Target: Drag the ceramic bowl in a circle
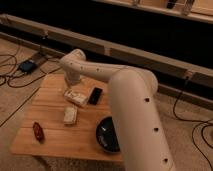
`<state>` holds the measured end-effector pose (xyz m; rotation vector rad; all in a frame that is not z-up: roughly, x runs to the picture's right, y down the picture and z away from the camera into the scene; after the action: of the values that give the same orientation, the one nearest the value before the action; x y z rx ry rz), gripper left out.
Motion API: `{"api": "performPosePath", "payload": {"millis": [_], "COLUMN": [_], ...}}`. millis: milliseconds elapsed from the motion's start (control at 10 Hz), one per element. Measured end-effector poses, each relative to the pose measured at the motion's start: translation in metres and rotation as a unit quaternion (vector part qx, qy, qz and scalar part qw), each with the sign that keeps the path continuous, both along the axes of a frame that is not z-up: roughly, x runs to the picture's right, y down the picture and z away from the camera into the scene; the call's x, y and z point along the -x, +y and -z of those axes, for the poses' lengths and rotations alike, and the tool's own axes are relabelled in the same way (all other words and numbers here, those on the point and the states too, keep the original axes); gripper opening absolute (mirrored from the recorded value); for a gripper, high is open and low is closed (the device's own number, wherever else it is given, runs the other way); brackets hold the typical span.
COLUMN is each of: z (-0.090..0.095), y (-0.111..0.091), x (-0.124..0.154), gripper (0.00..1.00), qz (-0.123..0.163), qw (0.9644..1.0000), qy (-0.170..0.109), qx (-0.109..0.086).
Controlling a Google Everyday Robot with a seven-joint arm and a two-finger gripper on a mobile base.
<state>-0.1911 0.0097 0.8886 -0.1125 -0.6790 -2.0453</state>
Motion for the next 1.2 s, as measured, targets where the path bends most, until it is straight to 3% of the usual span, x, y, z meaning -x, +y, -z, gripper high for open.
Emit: {"api": "performPosePath", "payload": {"millis": [200, 600, 800, 1200], "z": [0.017, 0.054, 0.070, 0.085], "y": [0.014, 0.051, 0.074, 0.119], "x": [-0.025, -0.083, -0.110, -0.138], "gripper": [0.80, 0.80, 0.80, 0.80], "qz": [0.002, -0.036, -0.067, -0.108], "qw": [0.9997, 0.9951, 0.9900, 0.9819], "qy": [0.026, 0.091, 0.123, 0.153], "qx": [0.005, 0.012, 0.016, 0.030]}}
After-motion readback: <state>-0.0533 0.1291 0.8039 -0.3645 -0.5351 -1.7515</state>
